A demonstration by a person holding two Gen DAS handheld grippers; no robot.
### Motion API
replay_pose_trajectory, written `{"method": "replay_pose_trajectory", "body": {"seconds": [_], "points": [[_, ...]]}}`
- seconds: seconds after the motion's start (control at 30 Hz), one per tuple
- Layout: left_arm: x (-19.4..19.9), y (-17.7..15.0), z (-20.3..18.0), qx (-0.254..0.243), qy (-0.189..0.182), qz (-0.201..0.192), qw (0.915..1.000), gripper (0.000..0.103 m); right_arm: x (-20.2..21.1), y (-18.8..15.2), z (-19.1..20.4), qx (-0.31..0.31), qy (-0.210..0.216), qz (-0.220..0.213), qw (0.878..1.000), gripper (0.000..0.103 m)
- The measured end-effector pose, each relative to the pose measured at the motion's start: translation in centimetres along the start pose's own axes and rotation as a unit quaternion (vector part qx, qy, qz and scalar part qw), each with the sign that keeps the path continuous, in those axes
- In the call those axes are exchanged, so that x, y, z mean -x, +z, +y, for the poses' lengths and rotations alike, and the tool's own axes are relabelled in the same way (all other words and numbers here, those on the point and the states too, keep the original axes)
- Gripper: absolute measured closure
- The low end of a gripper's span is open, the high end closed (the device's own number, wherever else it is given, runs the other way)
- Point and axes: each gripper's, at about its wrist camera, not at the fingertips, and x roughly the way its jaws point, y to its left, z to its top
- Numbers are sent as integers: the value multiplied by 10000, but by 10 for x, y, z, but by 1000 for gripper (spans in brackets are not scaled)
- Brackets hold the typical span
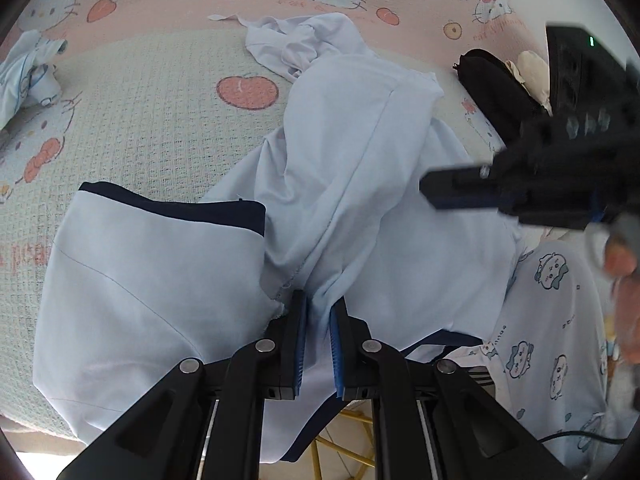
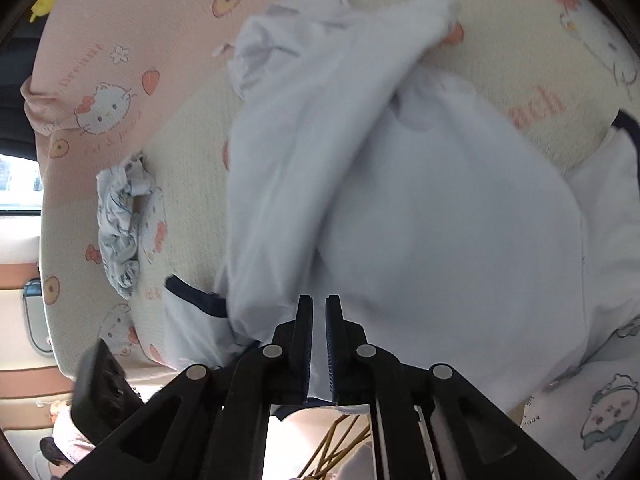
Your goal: Fold clothes
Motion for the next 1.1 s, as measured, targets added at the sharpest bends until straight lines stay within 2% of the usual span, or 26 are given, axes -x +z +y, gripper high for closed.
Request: {"method": "replay_pose_trajectory", "body": {"seconds": [0.1, 0.27, 0.33, 0.4, 0.43, 0.57, 0.7, 0.77, 0.83, 0.97, 1.1], "points": [[3, -1, -3, -53, 78, -91, 9999, 94, 1, 5, 16, 7, 176, 36, 9998, 97], [7, -2, -3, 42, 107, -107, 9999, 94, -20, 4, 29, -146, 302, 423, 9985, 94], [7, -1, -3, 110, 109, -55, 9999, 93, -25, -1, 32, -192, 272, 503, 9982, 85], [10, 1, -3, 222, 128, 27, 9997, 93, -27, -4, 32, -191, 275, 564, 9978, 65], [13, 3, -3, 319, 92, 57, 9994, 93, -28, -4, 32, -198, 269, 583, 9977, 63], [36, 9, -2, 431, 36, 68, 9990, 93, -37, -1, 29, -128, 66, 515, 9986, 62], [58, 14, -8, -146, 671, 100, 9976, 92, -50, 0, 8, -358, 158, 621, 9973, 62], [69, 10, 5, -239, 861, 169, 9959, 92, -51, -2, 1, -375, 283, 586, 9972, 62], [72, 14, 25, 0, 805, 296, 9963, 92, -50, -3, 0, -302, 297, 549, 9976, 62], [55, 31, 39, 599, 646, 606, 9943, 92, -49, -5, 2, -180, 203, 477, 9985, 62], [41, 42, 39, 876, 327, 827, 9922, 92, -49, -6, 7, -42, 75, 447, 9990, 62]]}}
